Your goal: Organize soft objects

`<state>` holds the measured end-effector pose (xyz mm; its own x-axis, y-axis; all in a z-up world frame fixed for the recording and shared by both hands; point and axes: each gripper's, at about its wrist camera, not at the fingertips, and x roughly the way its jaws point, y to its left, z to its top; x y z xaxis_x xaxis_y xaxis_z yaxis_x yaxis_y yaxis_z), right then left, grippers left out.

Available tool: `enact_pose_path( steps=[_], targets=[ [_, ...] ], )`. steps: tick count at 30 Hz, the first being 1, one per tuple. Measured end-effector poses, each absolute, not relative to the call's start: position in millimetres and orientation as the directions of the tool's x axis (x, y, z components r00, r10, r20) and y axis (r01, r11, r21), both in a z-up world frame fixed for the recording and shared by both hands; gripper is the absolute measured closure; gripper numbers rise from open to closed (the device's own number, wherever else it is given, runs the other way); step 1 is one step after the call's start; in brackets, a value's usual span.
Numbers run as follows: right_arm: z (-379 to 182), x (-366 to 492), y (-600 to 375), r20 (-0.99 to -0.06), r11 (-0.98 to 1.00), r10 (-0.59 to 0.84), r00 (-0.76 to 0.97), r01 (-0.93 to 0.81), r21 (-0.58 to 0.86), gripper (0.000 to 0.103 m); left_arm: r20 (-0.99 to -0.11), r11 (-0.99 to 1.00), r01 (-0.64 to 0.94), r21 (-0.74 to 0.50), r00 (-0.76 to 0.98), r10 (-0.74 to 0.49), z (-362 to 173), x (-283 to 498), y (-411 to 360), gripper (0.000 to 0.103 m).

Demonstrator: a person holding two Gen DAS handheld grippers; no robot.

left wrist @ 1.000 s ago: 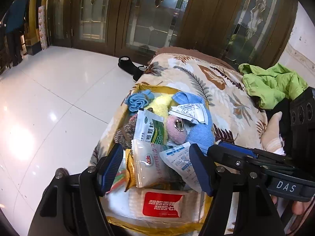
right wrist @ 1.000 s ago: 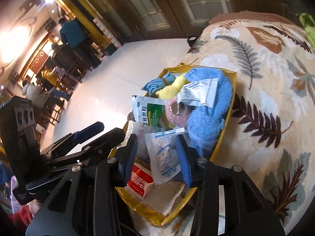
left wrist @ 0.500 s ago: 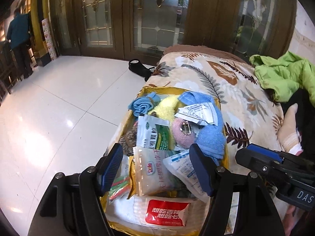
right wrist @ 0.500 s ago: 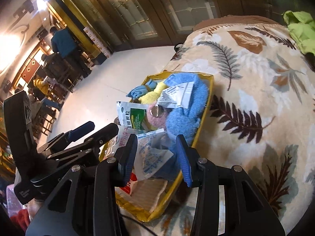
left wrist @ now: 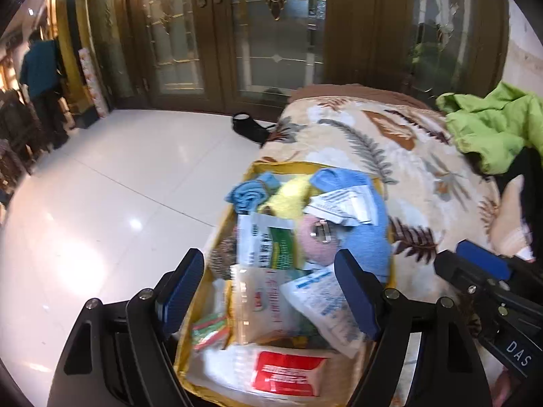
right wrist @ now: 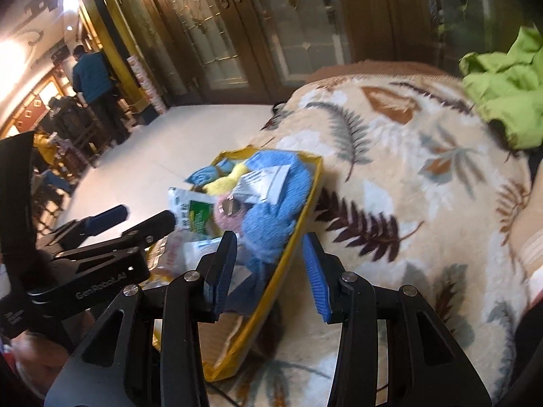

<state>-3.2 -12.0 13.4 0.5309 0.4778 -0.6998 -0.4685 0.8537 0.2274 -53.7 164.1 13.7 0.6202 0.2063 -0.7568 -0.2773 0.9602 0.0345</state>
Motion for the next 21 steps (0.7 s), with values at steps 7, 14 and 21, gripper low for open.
enact_pose_path(
  steps=[7,14,21],
  targets=[
    [8.3,-1.5,12.1,-0.708,0.869,0.438,0.554,-0.461,0.176,0.062,-0.75,0.95,-0.308,0.052,0.616,0.241,11.4,-56.6,175.3,0.024],
    [2.5,-4.2,24.8,-0.713,0.863,0.429,0.555,-0.485,0.142,0.062,-0.767,0.953,-0.304,0.013,0.609,0.204,3.7,-52.1,184.7,0.024],
    [-2.0,-1.1,22.7,-0.723,0.868,0.424,0.545,-0.471,0.155,0.062,-0.775,0.956,-0.293,0.028,0.597,0.206,-1.1,-48.8,182.1,0.024]
  ],
)
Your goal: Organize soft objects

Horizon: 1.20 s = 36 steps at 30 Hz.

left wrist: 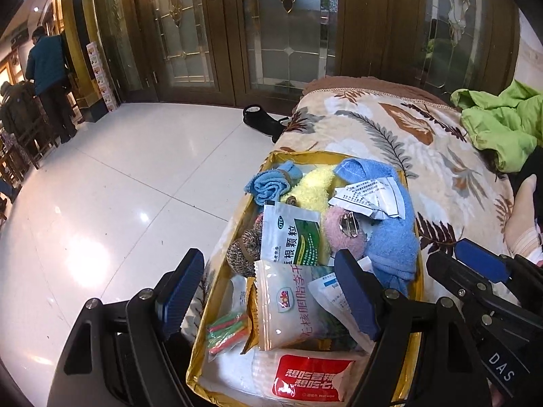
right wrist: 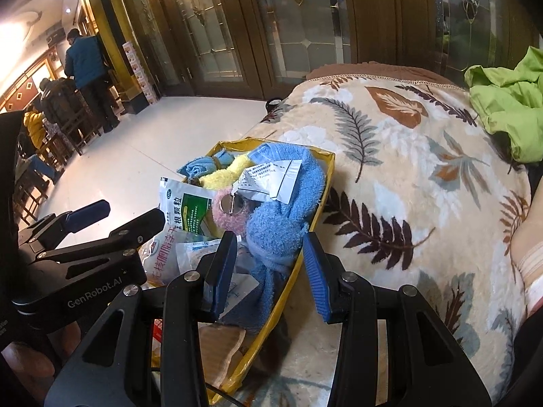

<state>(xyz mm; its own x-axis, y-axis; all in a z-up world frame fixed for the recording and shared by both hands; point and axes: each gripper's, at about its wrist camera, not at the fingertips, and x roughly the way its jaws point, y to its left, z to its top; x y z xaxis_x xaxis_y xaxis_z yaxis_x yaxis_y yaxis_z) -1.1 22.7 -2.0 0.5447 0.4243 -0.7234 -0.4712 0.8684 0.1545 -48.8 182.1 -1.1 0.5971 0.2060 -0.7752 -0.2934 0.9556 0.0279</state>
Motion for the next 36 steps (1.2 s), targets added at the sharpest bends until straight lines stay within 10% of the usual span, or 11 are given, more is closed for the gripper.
enact_pose_path(
  steps=[36],
  targets=[
    [-8.8,0.1,22.3,-0.746,0.863,0.426,0.512,-0.477,0.165,0.062,-0.788,0.952,-0.306,0.014,0.582,0.199,-2.6,-47.6,189.4,0.024]
  ],
)
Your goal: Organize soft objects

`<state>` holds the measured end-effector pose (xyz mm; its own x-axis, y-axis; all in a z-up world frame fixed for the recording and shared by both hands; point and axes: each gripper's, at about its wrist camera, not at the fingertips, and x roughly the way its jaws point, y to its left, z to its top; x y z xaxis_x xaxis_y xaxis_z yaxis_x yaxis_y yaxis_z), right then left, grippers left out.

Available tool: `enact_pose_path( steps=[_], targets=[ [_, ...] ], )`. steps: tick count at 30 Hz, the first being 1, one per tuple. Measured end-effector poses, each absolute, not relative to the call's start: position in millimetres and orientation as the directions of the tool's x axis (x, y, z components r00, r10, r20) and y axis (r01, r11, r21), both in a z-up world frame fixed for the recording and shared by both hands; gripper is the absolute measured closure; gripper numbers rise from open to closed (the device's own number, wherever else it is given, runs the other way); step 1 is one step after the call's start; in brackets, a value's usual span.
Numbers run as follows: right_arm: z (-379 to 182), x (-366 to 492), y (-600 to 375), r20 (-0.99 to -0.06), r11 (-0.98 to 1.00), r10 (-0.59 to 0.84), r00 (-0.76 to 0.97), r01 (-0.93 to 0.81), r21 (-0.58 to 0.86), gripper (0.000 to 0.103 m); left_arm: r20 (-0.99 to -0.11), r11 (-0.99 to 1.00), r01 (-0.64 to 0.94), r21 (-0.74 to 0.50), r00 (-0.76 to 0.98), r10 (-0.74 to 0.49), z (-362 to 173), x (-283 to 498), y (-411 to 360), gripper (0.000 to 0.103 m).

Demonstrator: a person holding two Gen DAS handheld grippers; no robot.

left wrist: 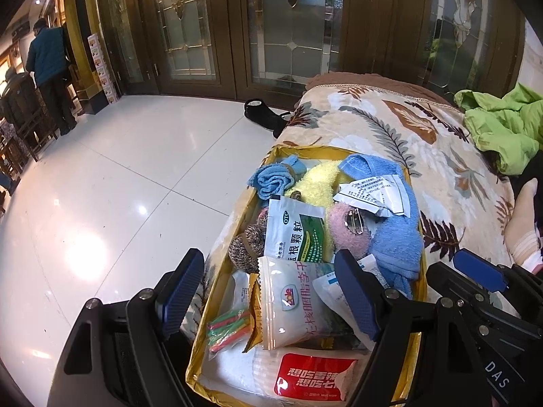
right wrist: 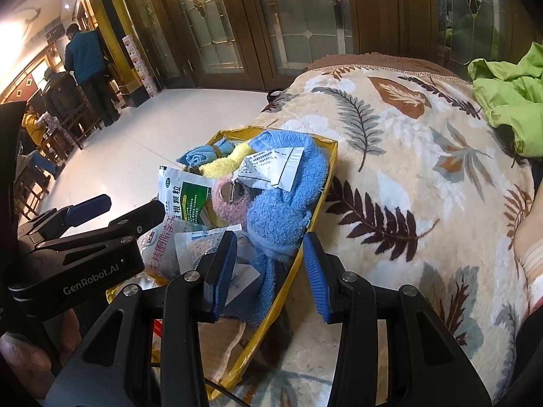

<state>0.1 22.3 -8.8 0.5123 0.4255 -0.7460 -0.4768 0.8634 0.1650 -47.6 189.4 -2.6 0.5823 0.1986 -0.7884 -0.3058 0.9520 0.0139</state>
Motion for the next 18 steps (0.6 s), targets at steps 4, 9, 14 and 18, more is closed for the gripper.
enact_pose_path(
  steps=[4,9,14,18],
  targets=[
    [-8.6,-0.3,22.3,-0.745,0.863,0.426,0.513,-0.479,0.163,0.062,-0.779,0.954,-0.299,0.018,0.594,0.201,-1.4,-49.1,188.9,0.024],
    [-8.4,-0.2,22.5,-0.745,0.863,0.425,0.514,-0.478,0.163,0.062,-0.761,0.956,-0.292,0.029,0.613,0.21,0.1,-50.1,187.6,0.024],
    [-6.9,-0.4,20.6,-0.745,0.863,0.426,0.513,-0.478,0.164,0.062,-0.752,0.953,-0.301,0.035,0.621,0.223,1.6,-51.5,188.8,0.024],
    [-3.8,-0.2,18.5,-0.739,0.862,0.43,0.518,-0.478,0.166,0.062,-0.752,0.961,-0.276,0.032,0.626,0.205,5.2,-50.8,183.5,0.024]
  ],
)
